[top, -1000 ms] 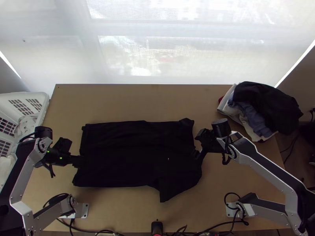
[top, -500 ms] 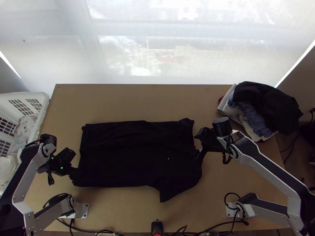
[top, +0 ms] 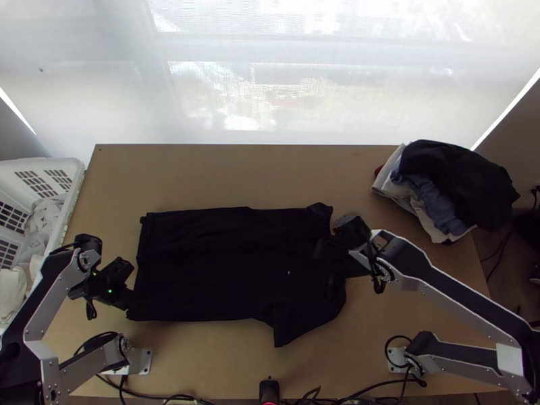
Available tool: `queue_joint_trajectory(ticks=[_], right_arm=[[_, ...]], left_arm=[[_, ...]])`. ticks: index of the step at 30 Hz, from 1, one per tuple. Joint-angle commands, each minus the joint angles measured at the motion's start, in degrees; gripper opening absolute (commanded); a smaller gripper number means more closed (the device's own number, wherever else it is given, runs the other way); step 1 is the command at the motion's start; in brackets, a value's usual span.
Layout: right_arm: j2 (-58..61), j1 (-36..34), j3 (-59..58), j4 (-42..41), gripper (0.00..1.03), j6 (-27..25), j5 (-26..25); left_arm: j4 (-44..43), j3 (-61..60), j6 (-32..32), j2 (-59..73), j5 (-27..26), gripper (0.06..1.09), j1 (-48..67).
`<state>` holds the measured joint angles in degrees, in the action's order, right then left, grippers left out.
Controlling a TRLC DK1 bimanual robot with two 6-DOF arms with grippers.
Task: Fold the t-shirt
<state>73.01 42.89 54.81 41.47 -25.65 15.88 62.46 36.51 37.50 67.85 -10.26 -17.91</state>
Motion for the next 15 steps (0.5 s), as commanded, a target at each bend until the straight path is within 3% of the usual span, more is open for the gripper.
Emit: queue_joint_trajectory(ticks=[1,6,13,15], right_arm=[[3.3,13.9,1.8,4.8,0.98,-3.2,-2.2],[8.5,21.1,3.2,5.4,0.98,-4.1,-3.0],[11.5,25.7,4.2,5.2,0.97,-6.3,-2.9],[11.8,27.1,4.2,5.1,0.92,-7.0,-2.8]], left_arm=[[-1.1,0.7,-1.8,0.1,-0.7,0.09,0.1],[-1.7,2.2,-4.7,-0.2,-1.8,0.09,0.3],[-2.5,2.8,-6.7,0.3,-1.8,0.09,0.9],[-2.7,3.0,-7.0,1.1,-1.8,0.09,0.9]])
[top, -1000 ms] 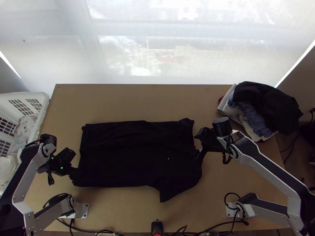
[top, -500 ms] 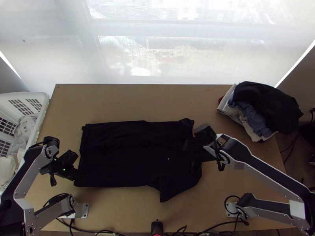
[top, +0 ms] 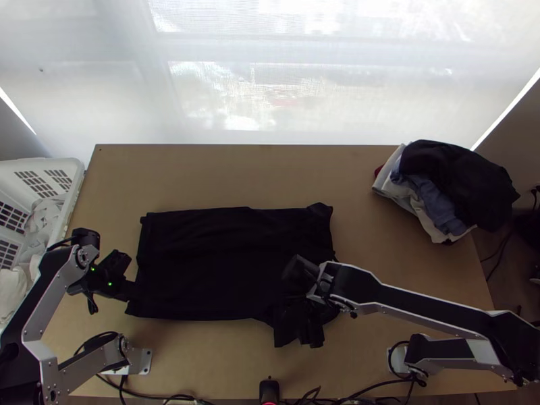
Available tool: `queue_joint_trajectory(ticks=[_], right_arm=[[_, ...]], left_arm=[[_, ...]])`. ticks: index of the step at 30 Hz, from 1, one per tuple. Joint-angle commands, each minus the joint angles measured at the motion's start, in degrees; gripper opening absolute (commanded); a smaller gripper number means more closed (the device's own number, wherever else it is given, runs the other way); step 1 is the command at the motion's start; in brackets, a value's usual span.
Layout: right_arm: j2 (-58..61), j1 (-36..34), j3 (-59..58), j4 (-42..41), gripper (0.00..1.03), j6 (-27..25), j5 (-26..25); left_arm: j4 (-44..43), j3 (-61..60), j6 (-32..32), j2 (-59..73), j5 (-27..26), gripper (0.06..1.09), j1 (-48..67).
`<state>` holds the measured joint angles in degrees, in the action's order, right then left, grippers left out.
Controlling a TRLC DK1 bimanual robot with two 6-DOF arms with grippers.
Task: Fold the t-shirt
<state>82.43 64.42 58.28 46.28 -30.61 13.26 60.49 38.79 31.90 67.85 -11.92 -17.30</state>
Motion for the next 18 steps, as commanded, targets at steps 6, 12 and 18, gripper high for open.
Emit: queue_joint_trajectory(ticks=[6,12,18], right_arm=[[2.7,9.2,1.0,-2.2,0.87,-1.9,-0.2],[5.4,10.0,1.0,-4.6,0.81,-1.6,-0.1],[6.9,9.7,-1.2,-7.0,0.69,-2.2,-0.1]], left_arm=[[-0.7,2.8,-2.0,3.2,-0.1,0.09,0.4],[-0.7,3.5,-3.3,4.6,0.0,0.09,1.1],[-0.6,3.3,-4.4,4.5,-0.1,0.09,1.5]])
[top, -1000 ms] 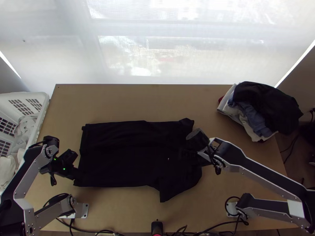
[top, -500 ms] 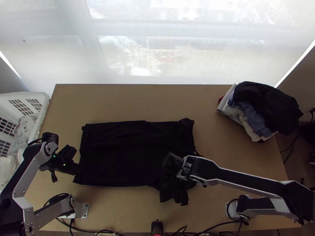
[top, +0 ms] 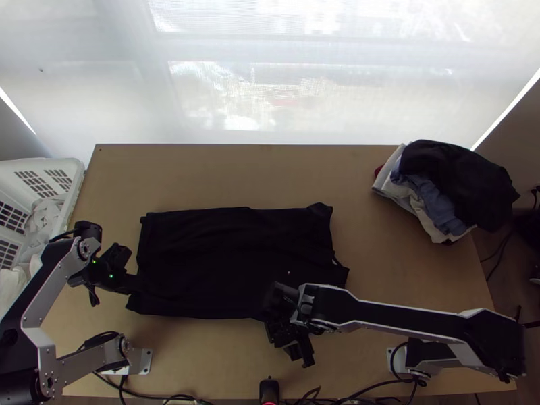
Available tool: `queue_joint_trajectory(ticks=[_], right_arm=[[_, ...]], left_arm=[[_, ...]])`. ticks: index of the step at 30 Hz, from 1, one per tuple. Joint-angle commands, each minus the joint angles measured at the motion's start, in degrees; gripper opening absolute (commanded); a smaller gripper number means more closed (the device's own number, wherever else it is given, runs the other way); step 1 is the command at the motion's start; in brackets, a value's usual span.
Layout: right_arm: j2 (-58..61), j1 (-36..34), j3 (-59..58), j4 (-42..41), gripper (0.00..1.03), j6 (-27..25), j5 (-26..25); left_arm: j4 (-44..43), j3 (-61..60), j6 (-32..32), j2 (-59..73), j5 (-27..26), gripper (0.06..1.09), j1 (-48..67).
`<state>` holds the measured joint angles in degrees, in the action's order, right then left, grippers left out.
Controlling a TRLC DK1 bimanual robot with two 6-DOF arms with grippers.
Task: Fold the t-shirt
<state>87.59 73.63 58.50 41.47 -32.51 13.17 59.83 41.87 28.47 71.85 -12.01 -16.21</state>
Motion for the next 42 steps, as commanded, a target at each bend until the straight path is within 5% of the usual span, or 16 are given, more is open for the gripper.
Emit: queue_joint_trajectory(ticks=[1,5,18,25,42], right_arm=[[1.7,0.5,-1.7,-2.5,0.69,-0.2,0.0],[2.3,0.5,-3.3,-4.7,0.67,0.2,0.0],[3.1,0.1,-8.6,-13.2,0.03,1.6,-1.5],[-0.1,-2.0,-8.0,-12.4,0.03,2.5,-2.3],[-8.7,-27.0,4.1,-5.3,0.03,0.8,-2.3]], left_arm=[[0.0,0.1,-1.0,0.5,0.0,0.09,0.4],[0.0,0.1,-1.0,0.3,0.0,0.09,0.2],[0.5,0.8,-0.4,0.4,0.0,0.09,0.0],[1.2,0.8,-0.4,-0.2,0.0,0.09,-0.1],[3.4,3.7,-1.6,-3.8,-1.5,0.09,-0.5]])
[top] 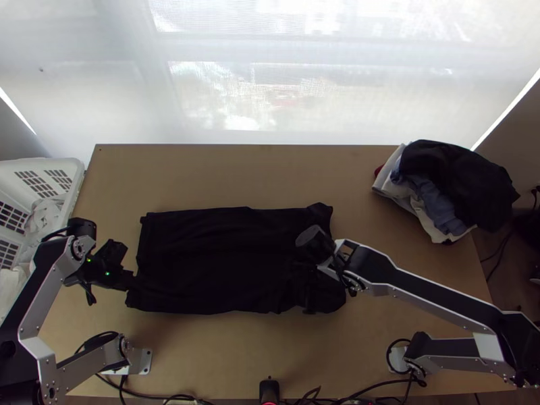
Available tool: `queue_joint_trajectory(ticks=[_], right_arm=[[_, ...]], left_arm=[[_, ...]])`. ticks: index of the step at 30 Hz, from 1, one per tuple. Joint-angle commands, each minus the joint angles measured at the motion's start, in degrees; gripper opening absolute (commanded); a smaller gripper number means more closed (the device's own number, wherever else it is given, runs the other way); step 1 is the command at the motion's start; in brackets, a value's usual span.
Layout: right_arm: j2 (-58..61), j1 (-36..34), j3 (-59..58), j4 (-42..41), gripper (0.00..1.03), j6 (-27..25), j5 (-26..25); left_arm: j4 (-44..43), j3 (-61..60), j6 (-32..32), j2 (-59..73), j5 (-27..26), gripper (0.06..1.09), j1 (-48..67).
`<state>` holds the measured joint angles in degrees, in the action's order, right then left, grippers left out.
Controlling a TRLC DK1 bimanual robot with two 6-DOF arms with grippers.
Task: Fold the t-shirt
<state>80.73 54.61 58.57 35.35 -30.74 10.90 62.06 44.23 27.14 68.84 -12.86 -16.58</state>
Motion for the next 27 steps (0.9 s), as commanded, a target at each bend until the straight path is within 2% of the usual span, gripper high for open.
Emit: queue_joint_trajectory(ticks=[1,15,27], right_arm=[[-1.8,-8.6,4.4,0.9,0.03,-1.0,0.0],[-2.4,-15.5,5.9,1.3,0.03,-0.5,0.0],[-0.1,-18.2,6.9,-0.2,0.03,-2.1,-0.1]], left_arm=[[1.7,1.8,-0.2,-0.8,-0.8,0.09,-0.2],[5.3,8.7,1.8,0.2,-1.0,0.09,-3.5],[-0.6,20.1,-7.3,10.5,-2.6,0.09,3.7]])
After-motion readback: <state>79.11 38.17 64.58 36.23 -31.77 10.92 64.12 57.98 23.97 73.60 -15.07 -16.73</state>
